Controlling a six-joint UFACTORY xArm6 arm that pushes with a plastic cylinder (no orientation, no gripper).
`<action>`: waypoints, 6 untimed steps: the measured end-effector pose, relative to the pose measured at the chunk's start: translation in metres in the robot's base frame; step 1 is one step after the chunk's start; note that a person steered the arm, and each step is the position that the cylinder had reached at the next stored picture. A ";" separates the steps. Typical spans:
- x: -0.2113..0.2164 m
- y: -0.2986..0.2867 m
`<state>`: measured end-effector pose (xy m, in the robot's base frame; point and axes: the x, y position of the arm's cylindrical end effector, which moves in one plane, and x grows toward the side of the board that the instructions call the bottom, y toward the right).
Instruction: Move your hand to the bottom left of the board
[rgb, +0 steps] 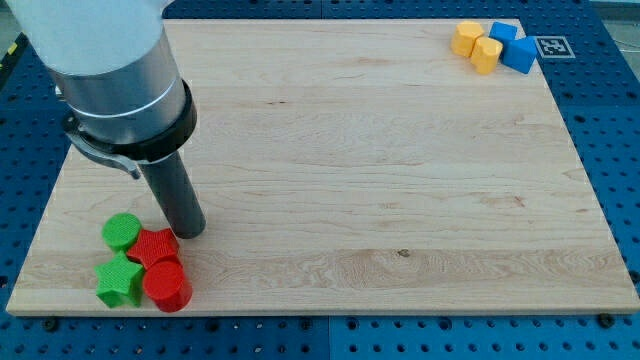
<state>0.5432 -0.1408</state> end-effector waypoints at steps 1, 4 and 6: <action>-0.034 -0.002; 0.003 -0.122; 0.075 -0.110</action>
